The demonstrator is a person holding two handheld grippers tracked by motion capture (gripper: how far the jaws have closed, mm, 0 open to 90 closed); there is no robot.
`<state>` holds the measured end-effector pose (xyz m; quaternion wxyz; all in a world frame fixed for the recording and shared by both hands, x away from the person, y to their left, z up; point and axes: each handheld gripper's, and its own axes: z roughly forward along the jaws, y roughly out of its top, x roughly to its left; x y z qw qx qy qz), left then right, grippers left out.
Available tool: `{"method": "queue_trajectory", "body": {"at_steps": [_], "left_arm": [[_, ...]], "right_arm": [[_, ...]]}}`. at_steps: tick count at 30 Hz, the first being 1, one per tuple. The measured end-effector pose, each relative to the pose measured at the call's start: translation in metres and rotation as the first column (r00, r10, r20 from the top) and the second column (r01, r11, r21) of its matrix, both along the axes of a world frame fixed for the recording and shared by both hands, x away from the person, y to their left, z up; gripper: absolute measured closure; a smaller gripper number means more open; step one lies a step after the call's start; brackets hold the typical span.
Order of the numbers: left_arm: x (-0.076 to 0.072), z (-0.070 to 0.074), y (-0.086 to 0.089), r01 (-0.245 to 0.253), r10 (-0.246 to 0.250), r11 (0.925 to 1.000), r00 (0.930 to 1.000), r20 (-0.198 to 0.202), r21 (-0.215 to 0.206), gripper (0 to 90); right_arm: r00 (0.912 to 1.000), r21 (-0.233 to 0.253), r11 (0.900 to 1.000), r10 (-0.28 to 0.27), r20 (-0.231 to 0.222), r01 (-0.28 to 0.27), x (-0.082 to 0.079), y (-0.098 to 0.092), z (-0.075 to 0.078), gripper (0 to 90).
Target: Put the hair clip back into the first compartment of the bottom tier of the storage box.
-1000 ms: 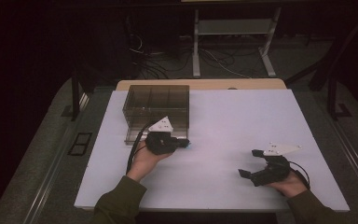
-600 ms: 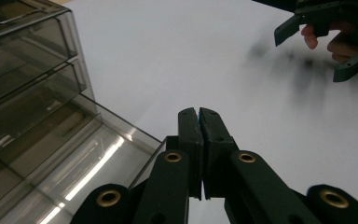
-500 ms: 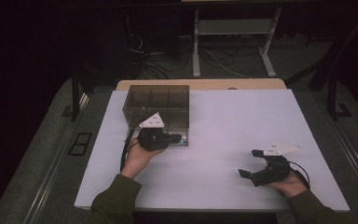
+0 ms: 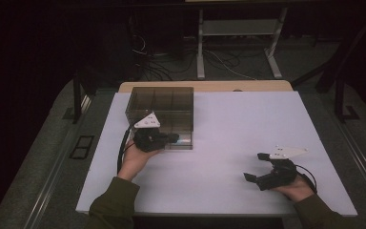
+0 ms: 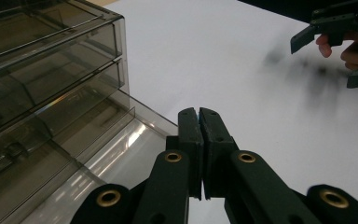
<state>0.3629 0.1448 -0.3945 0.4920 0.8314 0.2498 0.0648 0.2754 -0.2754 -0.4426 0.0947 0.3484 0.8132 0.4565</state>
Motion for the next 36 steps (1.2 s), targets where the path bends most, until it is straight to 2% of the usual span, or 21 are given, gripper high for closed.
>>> {"method": "queue_trajectory", "body": {"at_steps": [12, 21, 36], "left_arm": [[0.003, 0.001, 0.012, -0.034, 0.034, 0.9994, 0.9994, 0.007, -0.009, 87.3], [0.005, 0.003, 0.023, -0.067, 0.067, 0.9977, 0.9975, 0.021, 0.005, 87.3], [0.009, 0.004, 0.049, -0.148, 0.147, 0.9887, 0.9883, 0.042, 0.024, 87.4]], "right_arm": [[1.0, 0.0, 1.0, -0.001, 0.001, 0.001, 0.0, 0.0, 0.0, 1.4], [1.0, 0.0, 1.0, -0.001, 0.0, 0.001, 0.0, 0.0, 0.0, 1.5], [1.0, -0.002, 1.0, 0.002, 0.001, -0.002, 0.0, 0.0, 0.0, 1.4]]}}
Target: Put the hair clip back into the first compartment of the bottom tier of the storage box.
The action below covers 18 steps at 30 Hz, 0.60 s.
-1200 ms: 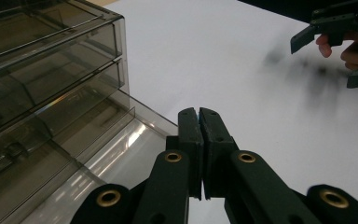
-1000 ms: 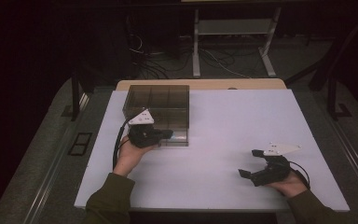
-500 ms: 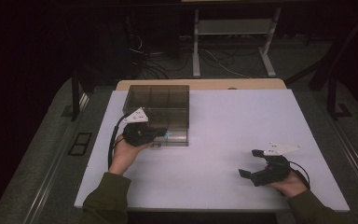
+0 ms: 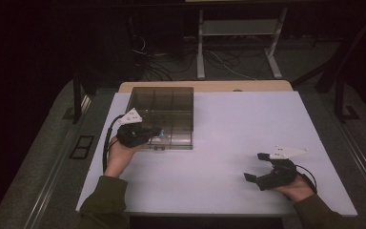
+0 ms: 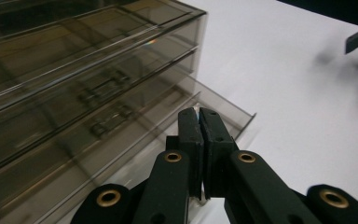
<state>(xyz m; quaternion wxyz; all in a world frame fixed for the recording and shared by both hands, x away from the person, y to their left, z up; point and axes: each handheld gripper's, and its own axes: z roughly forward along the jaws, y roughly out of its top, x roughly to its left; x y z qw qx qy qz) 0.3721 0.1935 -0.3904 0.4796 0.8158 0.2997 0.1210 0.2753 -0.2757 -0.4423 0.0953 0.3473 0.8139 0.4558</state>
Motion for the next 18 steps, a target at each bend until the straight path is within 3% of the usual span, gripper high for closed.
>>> {"method": "queue_trajectory", "body": {"at_steps": [11, 18], "left_arm": [[0.004, -0.004, 0.026, -0.088, 0.088, 0.996, 0.9961, 0.008, 0.016, 87.3], [0.009, -0.012, 0.037, -0.129, 0.129, 0.9913, 0.9915, -0.014, 0.028, 87.3]], "right_arm": [[1.0, 0.0, 1.0, 0.001, 0.0, -0.001, 0.0, 0.0, 0.0, 1.5], [1.0, -0.001, 1.0, 0.002, 0.0, -0.002, 0.0, 0.001, 0.0, 1.4]]}}
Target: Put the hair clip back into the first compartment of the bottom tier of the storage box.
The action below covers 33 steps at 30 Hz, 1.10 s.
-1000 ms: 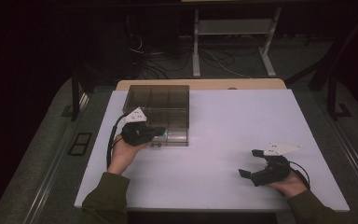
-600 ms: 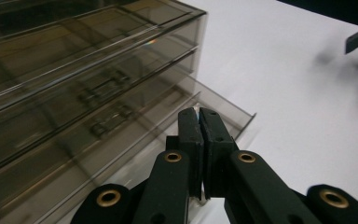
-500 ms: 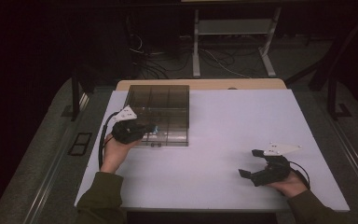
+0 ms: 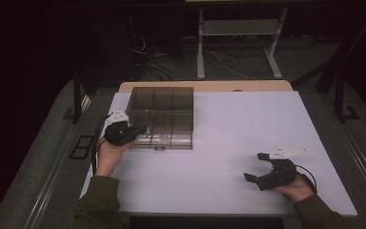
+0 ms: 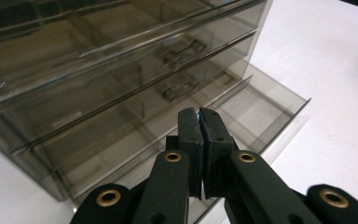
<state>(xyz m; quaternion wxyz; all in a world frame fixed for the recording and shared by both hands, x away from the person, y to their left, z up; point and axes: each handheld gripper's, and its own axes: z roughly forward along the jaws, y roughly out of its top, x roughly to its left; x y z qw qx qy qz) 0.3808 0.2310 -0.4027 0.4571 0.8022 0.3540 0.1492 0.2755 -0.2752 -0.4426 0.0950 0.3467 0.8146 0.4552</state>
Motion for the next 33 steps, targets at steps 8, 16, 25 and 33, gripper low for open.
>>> {"method": "queue_trajectory", "body": {"at_steps": [8, 16, 25, 33], "left_arm": [[0.007, -0.014, 0.009, -0.038, 0.038, 0.9993, 0.9985, -0.04, 0.007, 87.2], [0.011, -0.022, 0.013, -0.061, 0.063, 0.9976, 0.9945, -0.083, 0.033, 87.2], [0.014, -0.027, 0.01, -0.054, 0.062, 0.996, 0.9923, -0.108, 0.071, 86.9], [0.014, -0.027, 0.008, -0.055, 0.064, 0.995, 0.9923, -0.106, 0.084, 84.2]], "right_arm": [[1.0, 0.0, 1.0, 0.001, -0.002, -0.001, 0.0, 0.0, 0.0, 1.4], [1.0, 0.0, 1.0, -0.001, -0.001, 0.001, 0.001, 0.0, 0.0, 1.4], [1.0, -0.002, 1.0, 0.0, -0.001, 0.0, 0.0, 0.0, 0.0, 1.5], [1.0, -0.002, 1.0, 0.0, 0.0, 0.0, 0.0, 0.0, 0.0, 1.4]]}}
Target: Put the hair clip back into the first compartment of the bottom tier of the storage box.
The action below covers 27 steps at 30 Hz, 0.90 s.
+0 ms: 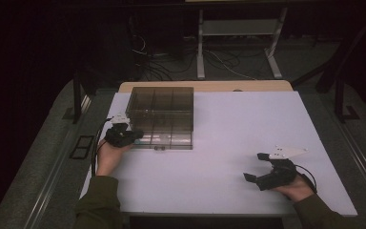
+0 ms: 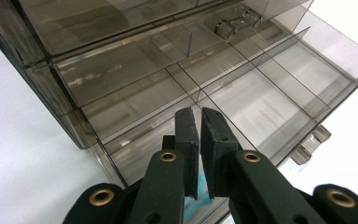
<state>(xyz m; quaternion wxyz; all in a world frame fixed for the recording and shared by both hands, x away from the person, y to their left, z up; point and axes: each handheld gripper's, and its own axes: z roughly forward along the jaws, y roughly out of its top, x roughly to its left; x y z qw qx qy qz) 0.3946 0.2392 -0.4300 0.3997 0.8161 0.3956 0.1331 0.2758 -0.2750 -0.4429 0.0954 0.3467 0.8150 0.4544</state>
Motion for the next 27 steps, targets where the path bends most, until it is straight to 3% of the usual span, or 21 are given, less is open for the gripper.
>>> {"method": "queue_trajectory", "body": {"at_steps": [15, 24, 27], "left_arm": [[-0.001, 0.002, -0.005, -0.015, 0.016, 0.9997, 0.9995, 0.026, -0.02, 73.2], [-0.002, 0.003, -0.009, 0.005, -0.004, 0.9994, 0.9998, 0.018, -0.035, 59.6], [-0.003, 0.004, -0.013, 0.019, -0.019, 0.9996, 0.9996, 0.021, -0.019, 53.7]], "right_arm": [[1.0, -0.003, 1.0, -0.001, -0.001, 0.001, -0.001, 0.0, 0.0, 1.5], [1.0, -0.001, 1.0, -0.002, -0.002, 0.002, -0.001, 0.0, 0.0, 1.4], [1.0, -0.001, 1.0, -0.003, -0.002, 0.003, -0.001, 0.0, 0.0, 1.4]]}}
